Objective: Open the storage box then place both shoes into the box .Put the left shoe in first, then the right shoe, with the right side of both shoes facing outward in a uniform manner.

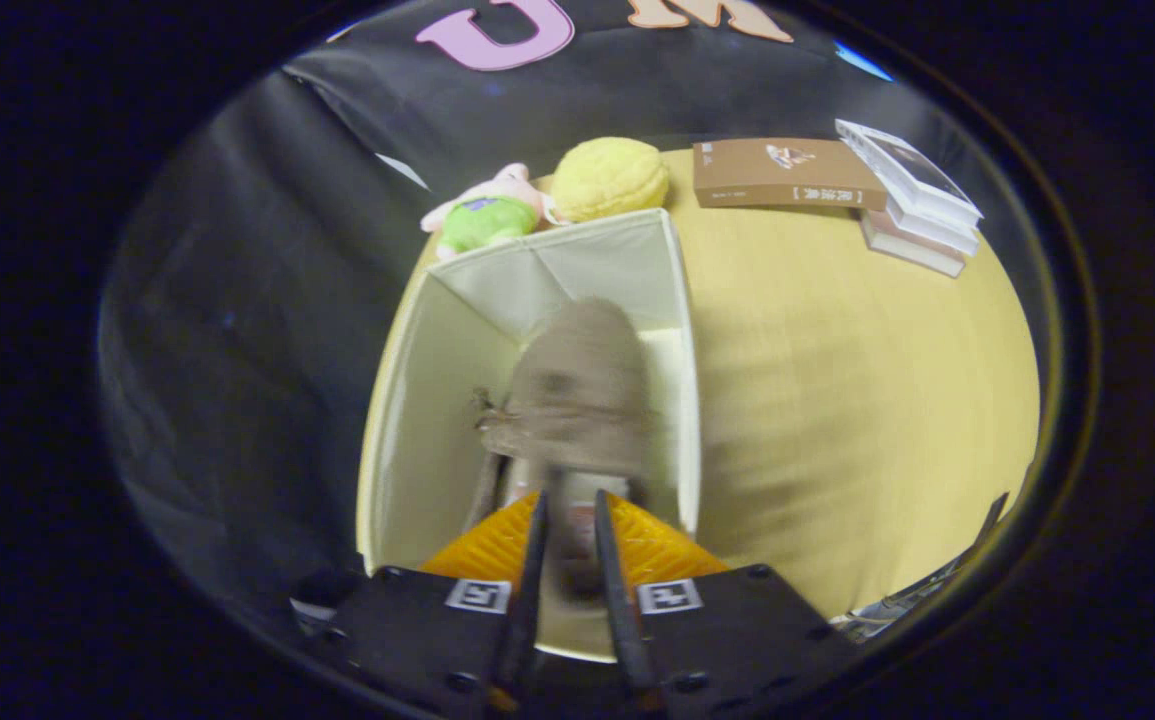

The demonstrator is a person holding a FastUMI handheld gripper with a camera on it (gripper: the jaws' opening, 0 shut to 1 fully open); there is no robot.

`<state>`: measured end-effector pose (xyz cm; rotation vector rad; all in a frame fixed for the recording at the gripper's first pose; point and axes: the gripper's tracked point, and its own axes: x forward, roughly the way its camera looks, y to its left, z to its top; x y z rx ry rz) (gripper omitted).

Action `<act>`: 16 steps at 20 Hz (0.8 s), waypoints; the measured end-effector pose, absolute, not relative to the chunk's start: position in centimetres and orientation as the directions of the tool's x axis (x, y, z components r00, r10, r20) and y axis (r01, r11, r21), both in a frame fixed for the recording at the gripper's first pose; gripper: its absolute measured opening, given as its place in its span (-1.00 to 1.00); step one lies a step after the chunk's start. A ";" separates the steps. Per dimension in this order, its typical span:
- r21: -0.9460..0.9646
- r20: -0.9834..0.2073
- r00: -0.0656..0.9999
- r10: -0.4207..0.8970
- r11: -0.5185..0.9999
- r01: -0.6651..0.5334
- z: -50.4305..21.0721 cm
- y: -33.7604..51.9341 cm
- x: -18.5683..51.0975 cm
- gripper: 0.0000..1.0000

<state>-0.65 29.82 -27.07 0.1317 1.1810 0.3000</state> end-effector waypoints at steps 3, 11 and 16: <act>0.292 -0.851 0.381 0.362 0.928 -0.231 -25.3 30.9 -0.7 0.33; 0.164 -0.735 0.610 0.295 0.951 -0.263 -20.3 24.6 1.1 0.97; 0.143 -0.519 0.821 0.237 0.971 -0.190 -15.1 18.0 4.1 0.97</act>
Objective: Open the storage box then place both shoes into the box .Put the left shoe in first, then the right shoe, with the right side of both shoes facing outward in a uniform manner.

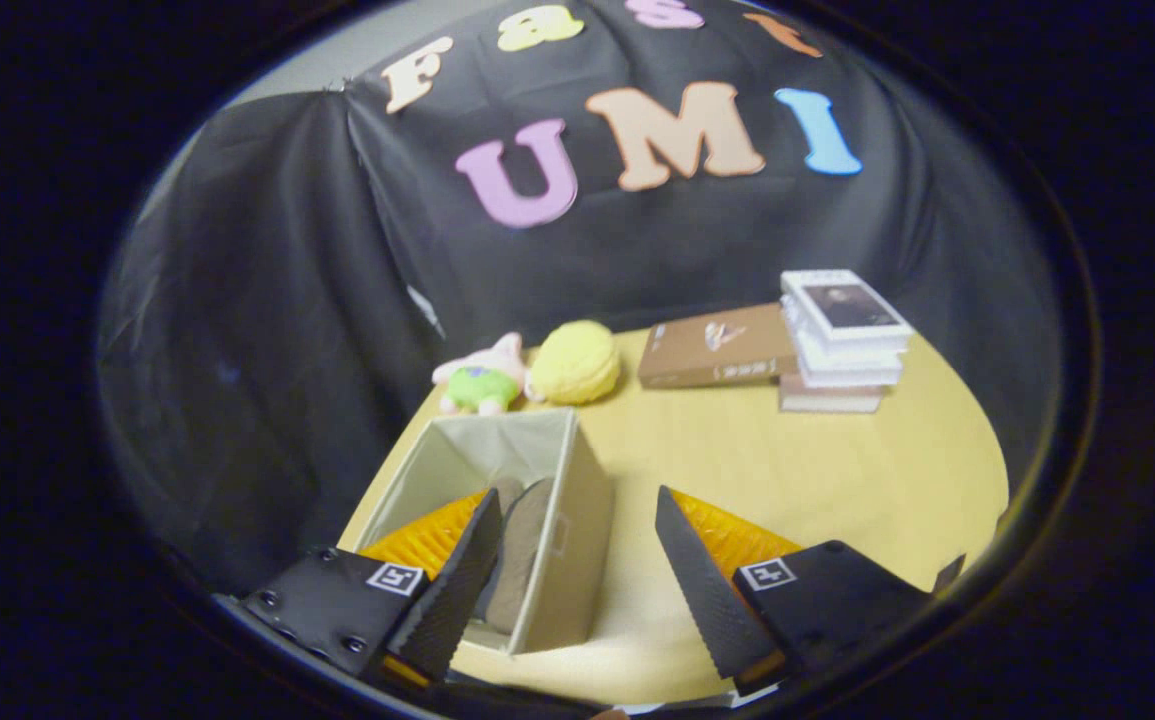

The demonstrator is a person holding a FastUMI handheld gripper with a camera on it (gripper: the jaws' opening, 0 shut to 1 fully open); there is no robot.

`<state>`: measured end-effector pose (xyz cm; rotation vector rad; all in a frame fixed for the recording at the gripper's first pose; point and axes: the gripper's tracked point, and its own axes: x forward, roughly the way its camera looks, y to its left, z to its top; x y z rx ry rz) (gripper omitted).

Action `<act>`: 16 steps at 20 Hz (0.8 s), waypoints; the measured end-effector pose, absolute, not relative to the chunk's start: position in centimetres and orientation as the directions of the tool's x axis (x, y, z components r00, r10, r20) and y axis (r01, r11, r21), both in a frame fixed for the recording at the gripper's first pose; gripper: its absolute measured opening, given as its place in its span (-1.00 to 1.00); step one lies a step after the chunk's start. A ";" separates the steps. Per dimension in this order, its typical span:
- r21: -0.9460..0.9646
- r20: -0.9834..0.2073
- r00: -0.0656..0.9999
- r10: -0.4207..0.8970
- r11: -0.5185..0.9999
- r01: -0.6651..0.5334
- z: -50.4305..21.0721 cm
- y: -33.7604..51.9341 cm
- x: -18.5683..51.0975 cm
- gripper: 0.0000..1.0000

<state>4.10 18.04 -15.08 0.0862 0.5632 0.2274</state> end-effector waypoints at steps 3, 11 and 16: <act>0.065 -0.391 0.907 0.157 0.988 -0.143 -12.0 13.3 5.0 0.96; 0.005 -0.077 0.991 0.108 0.994 -0.108 -3.7 6.9 5.0 0.96; 0.038 0.014 0.993 0.114 0.993 -0.114 -1.1 4.8 4.1 0.96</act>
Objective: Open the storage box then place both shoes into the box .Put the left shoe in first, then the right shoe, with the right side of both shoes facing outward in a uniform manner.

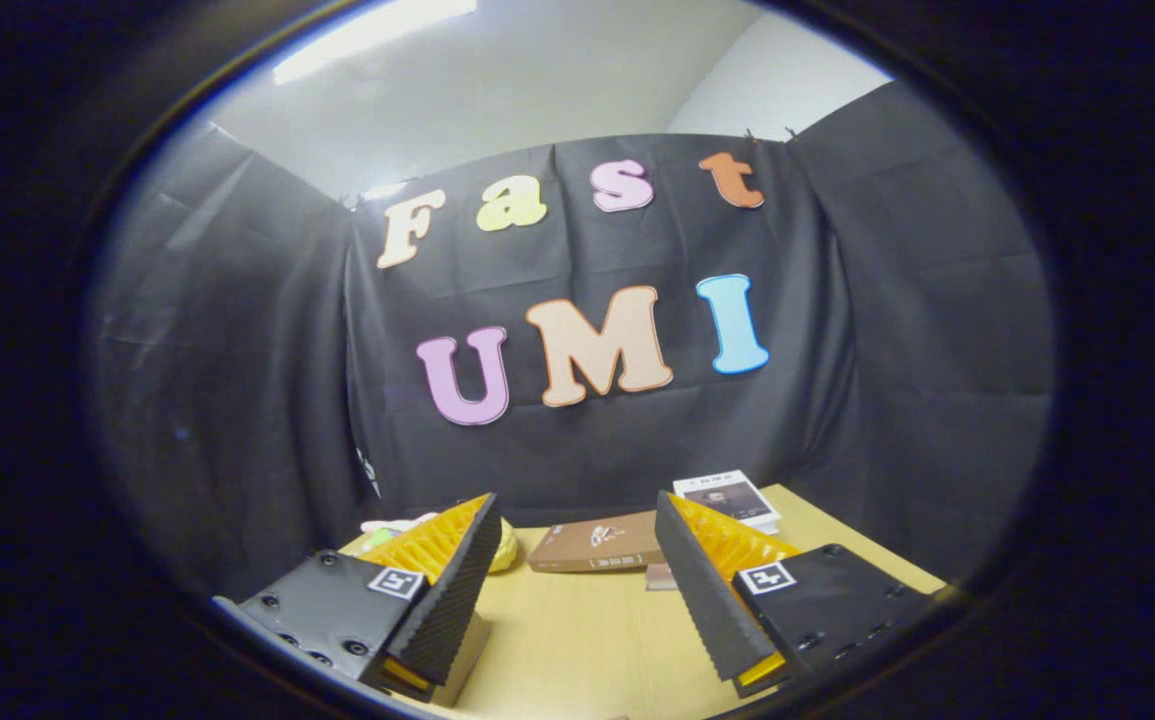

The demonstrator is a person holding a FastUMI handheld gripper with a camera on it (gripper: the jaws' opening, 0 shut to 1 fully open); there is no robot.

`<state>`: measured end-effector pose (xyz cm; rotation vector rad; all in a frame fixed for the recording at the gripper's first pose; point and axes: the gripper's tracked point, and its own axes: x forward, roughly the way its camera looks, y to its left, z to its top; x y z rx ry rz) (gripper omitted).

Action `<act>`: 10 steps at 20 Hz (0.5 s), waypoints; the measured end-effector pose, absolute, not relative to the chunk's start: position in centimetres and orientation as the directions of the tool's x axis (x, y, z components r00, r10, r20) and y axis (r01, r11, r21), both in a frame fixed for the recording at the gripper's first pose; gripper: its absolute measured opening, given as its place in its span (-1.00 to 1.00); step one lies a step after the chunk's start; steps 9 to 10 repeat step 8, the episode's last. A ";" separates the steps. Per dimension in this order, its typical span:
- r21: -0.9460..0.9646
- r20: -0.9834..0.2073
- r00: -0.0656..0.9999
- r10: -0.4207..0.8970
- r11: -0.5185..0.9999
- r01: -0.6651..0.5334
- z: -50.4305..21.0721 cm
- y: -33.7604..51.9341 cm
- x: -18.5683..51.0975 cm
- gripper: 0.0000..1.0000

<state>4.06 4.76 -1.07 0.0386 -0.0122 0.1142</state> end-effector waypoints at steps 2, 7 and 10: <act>0.024 0.021 0.993 0.112 0.993 -0.113 -0.7 4.0 3.8 0.96; 0.021 0.036 0.990 0.140 0.990 -0.141 0.0 2.7 2.9 0.95; 0.028 0.032 0.989 0.147 0.989 -0.148 0.0 2.5 2.7 0.95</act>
